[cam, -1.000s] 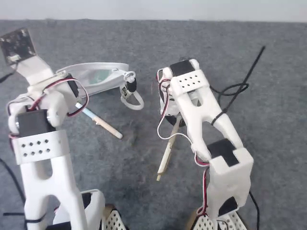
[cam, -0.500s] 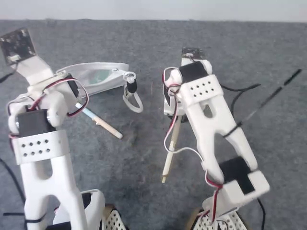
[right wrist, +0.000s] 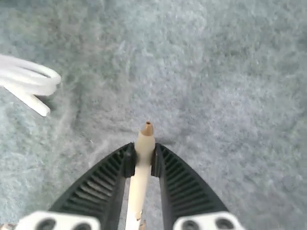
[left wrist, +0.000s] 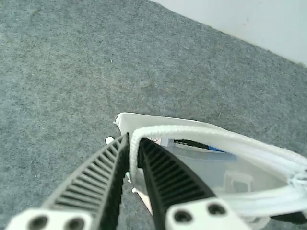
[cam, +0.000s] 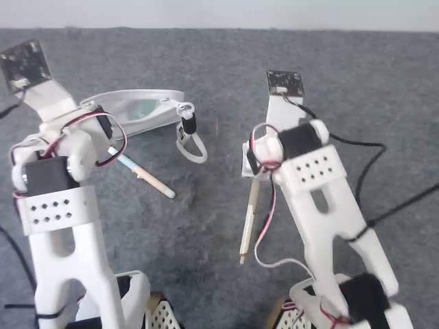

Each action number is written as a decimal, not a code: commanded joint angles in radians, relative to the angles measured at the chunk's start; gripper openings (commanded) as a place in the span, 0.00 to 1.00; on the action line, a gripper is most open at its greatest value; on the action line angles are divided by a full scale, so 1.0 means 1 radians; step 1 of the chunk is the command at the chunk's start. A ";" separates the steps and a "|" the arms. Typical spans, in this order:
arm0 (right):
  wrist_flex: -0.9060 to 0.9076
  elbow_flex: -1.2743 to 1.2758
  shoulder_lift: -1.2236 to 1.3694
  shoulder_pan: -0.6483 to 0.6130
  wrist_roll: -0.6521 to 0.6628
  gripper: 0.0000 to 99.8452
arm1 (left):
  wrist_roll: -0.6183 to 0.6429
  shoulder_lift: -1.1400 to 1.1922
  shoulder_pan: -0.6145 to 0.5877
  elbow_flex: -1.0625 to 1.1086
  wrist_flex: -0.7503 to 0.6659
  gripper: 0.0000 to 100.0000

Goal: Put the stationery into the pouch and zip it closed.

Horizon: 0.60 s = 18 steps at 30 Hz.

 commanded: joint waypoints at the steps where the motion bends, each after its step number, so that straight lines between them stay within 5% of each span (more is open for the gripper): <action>1: -0.067 0.051 -0.124 -0.045 0.017 0.01 | 0.005 -0.002 -0.005 -0.007 -0.020 0.01; 18: -0.489 0.491 -0.463 -0.120 0.015 0.01 | 0.005 -0.002 -0.003 -0.007 -0.020 0.01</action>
